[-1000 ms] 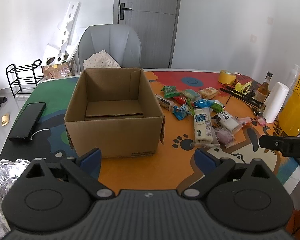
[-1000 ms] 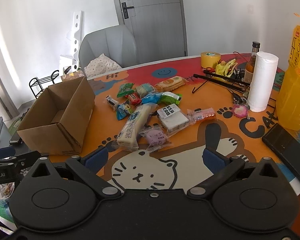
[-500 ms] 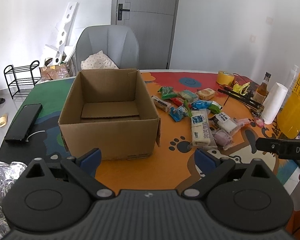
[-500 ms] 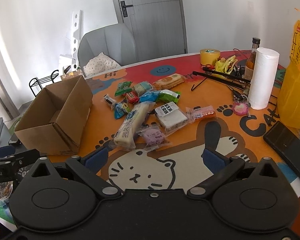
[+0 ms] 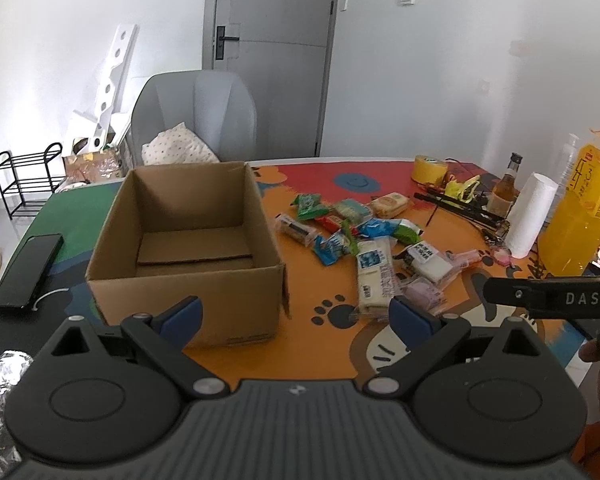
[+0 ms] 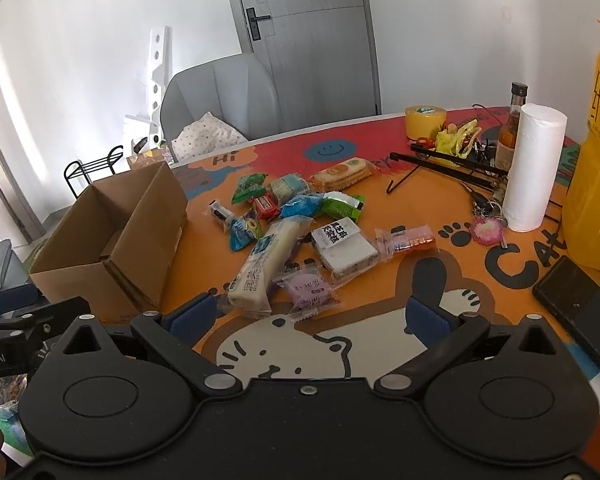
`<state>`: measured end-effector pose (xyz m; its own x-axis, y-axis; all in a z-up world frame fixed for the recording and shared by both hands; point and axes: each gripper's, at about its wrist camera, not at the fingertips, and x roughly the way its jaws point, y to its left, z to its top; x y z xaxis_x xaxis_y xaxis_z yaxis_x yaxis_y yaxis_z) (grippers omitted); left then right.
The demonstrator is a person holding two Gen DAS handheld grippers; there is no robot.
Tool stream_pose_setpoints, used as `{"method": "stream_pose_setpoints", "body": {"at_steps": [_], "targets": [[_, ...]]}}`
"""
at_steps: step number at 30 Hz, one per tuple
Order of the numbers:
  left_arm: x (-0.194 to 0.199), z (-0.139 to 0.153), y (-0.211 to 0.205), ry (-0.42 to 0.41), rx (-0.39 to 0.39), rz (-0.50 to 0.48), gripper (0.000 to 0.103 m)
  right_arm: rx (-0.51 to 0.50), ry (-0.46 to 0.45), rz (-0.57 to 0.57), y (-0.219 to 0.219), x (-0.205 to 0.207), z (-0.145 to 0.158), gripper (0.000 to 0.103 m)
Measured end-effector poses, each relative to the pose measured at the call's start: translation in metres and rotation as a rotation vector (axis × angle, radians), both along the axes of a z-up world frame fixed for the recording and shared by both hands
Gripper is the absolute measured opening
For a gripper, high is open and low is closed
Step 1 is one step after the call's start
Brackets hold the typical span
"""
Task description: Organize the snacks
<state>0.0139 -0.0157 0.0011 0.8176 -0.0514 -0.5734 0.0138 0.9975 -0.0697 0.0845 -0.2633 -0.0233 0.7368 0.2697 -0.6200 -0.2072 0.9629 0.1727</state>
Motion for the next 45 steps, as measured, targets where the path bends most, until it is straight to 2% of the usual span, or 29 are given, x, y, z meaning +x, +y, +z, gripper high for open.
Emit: {"method": "stream_pose_setpoints", "body": {"at_steps": [8, 20, 36, 39, 42, 44, 45], "targets": [[0.008, -0.001, -0.02, -0.022, 0.015, -0.046, 0.099, 0.001, -0.011, 0.005, -0.002, 0.003, 0.0, 0.103], [0.025, -0.014, -0.03, -0.026, -0.024, -0.064, 0.099, 0.006, 0.007, -0.006, -0.009, 0.017, -0.013, 0.103], [0.054, -0.028, -0.055, -0.027, -0.044, -0.087, 0.099, 0.06, 0.025, -0.032, -0.029, 0.04, -0.034, 0.102], [0.06, -0.033, -0.057, -0.025, -0.069, -0.096, 0.099, 0.065, 0.013, -0.019, -0.028, 0.046, -0.036, 0.098], [0.068, -0.039, -0.058, -0.019, -0.08, -0.091, 0.097, 0.076, 0.024, -0.004, -0.026, 0.053, -0.042, 0.088], [0.074, -0.043, -0.058, -0.012, -0.093, -0.09, 0.095, 0.101, 0.052, 0.016, -0.026, 0.06, -0.048, 0.075], [0.076, -0.045, -0.058, -0.011, -0.096, -0.09, 0.094, 0.113, 0.064, 0.026, -0.026, 0.063, -0.052, 0.072]]}}
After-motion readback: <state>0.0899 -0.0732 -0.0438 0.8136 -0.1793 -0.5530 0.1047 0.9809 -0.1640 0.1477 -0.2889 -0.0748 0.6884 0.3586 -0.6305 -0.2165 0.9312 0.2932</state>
